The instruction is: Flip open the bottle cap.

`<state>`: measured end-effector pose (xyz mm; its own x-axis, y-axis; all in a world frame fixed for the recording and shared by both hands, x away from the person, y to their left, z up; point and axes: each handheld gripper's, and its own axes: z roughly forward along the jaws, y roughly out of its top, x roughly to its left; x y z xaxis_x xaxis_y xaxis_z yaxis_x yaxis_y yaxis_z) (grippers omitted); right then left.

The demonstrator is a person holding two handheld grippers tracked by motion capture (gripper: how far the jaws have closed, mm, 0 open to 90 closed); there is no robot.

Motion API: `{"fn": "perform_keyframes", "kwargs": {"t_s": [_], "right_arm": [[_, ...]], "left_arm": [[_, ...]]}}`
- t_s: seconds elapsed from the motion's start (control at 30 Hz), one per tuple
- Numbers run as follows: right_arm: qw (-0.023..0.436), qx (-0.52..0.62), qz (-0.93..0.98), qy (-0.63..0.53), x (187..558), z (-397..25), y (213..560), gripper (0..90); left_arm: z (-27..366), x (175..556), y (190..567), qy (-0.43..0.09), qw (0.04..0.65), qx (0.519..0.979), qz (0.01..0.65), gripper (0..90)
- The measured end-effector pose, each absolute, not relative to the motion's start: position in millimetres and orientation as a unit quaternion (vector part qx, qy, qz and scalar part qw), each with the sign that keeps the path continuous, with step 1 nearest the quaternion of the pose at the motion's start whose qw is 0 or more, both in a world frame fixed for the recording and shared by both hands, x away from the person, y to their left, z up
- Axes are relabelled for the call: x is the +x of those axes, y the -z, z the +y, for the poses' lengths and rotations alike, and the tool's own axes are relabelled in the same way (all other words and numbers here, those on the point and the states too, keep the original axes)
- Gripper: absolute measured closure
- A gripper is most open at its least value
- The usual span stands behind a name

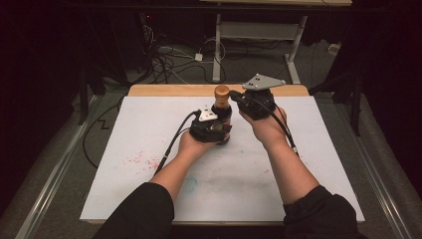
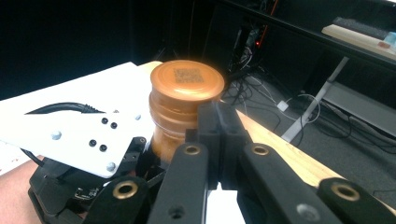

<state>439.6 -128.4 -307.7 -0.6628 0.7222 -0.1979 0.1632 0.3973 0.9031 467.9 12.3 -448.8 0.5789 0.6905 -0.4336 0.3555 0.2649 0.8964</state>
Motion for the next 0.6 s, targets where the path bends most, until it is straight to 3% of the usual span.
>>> {"fn": "perform_keyframes", "kwargs": {"t_s": [0.47,0.57,0.6], "right_arm": [[0.303,0.281,0.79,-0.453,439.8,-119.3,302.3,90.0],[0.29,0.267,0.746,-0.537,432.2,-124.2,289.0,90.0],[0.301,0.262,0.74,-0.541,429.2,-123.3,282.5,90.0]], "left_arm": [[15.3,469.7,448.4,-0.122,0.661,0.591,0.447,29.5],[9.3,465.8,449.7,-0.136,0.657,0.609,0.424,29.3],[5.0,465.9,449.2,-0.14,0.663,0.591,0.438,29.1]]}}
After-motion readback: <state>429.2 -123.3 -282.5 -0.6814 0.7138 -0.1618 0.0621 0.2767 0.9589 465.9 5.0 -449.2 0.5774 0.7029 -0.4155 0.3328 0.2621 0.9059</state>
